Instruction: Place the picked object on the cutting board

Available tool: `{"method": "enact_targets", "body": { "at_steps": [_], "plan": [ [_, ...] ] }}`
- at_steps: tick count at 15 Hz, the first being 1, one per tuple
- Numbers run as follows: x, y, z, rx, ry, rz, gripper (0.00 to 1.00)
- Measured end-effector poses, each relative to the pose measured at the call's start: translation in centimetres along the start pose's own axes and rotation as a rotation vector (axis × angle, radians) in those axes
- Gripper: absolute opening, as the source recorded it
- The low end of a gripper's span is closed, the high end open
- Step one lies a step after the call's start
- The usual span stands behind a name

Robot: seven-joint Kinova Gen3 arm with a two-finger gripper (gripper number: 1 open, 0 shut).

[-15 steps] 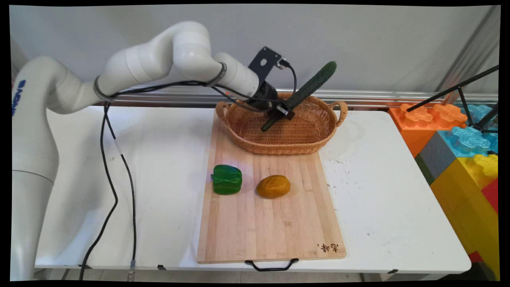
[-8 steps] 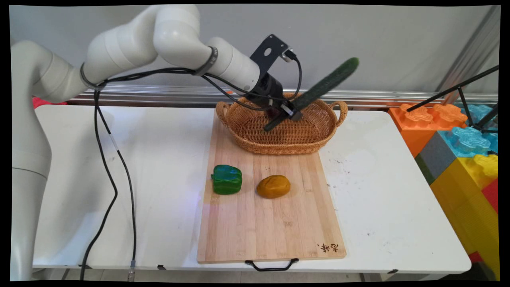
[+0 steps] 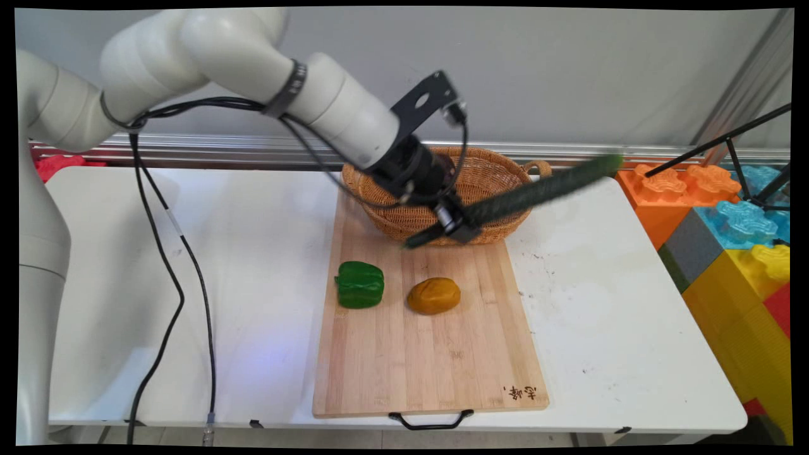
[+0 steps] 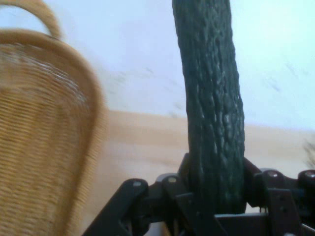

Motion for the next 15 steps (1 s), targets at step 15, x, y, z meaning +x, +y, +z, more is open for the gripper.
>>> {"method": "enact_targets", "body": {
  "at_steps": [15],
  "plan": [
    [-11.4,3.8,1.4,-0.163,-0.286,0.198,0.00]
  ]
}}
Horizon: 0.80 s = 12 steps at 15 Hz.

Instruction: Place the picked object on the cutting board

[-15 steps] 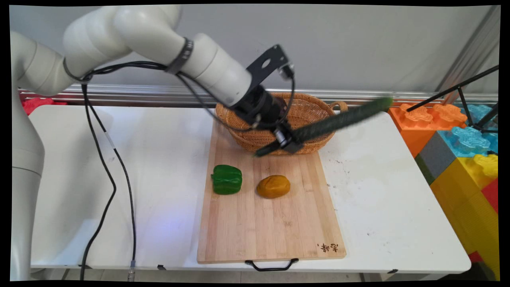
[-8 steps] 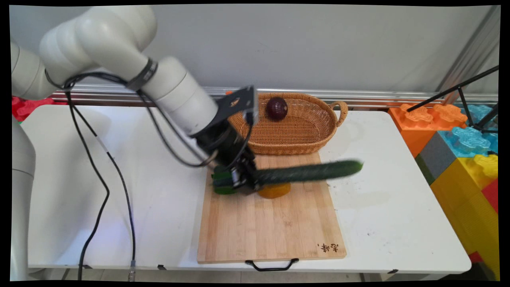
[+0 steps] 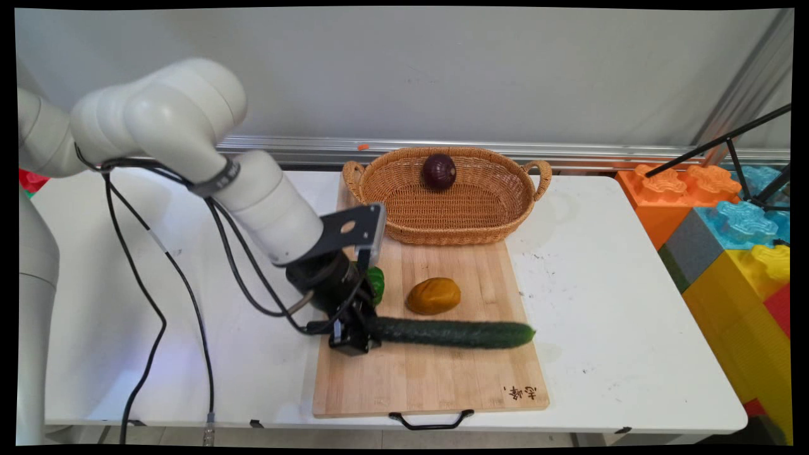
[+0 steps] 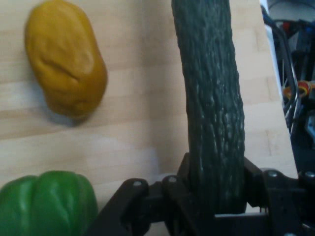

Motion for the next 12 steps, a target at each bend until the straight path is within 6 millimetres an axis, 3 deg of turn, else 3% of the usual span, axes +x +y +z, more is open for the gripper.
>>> {"method": "enact_targets", "body": {
  "at_steps": [9,10,12],
  "plan": [
    [-1.8,-0.2,3.5,0.011,-0.035,0.040,0.00],
    [-1.9,-0.2,3.7,0.012,-0.034,0.039,1.00],
    [-1.9,-0.2,4.0,0.012,-0.031,0.038,1.00]
  ]
}}
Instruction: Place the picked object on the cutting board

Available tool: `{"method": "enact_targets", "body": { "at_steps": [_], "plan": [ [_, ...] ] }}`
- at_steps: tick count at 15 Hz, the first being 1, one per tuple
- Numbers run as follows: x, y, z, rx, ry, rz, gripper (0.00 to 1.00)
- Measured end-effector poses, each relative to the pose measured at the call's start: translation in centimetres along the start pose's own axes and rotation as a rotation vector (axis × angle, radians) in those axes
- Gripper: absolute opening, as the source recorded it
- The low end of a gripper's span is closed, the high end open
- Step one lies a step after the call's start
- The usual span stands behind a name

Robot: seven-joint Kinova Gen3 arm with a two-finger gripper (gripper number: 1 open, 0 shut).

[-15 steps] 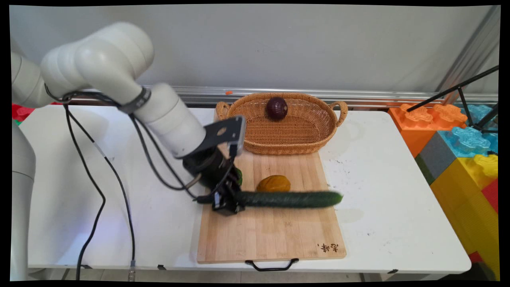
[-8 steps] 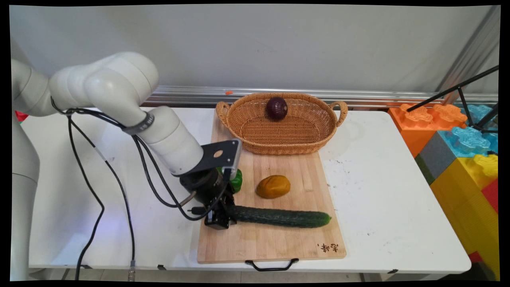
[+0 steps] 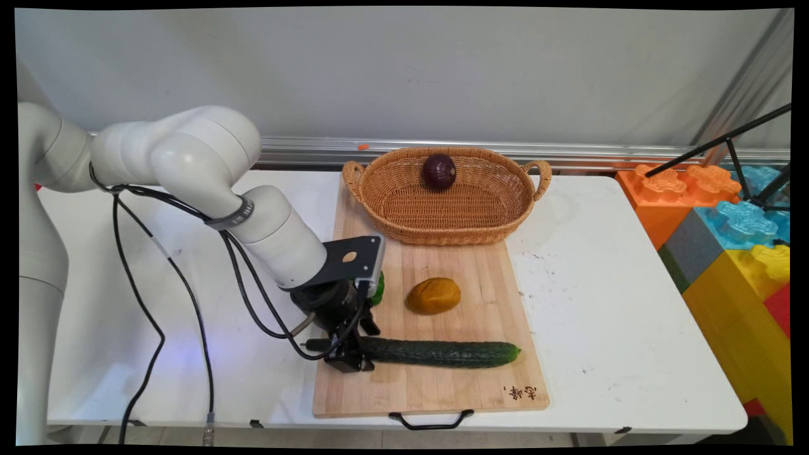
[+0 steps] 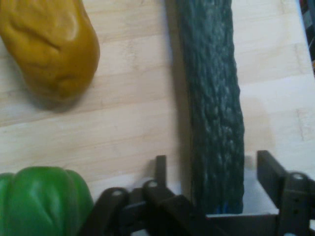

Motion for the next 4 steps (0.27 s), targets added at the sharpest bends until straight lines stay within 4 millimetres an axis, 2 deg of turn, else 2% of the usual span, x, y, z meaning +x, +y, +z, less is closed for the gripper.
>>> {"method": "enact_targets", "body": {
  "at_steps": [4],
  "plan": [
    [0.00,-0.10,0.04,-0.001,0.000,-0.010,1.00]
  ]
}}
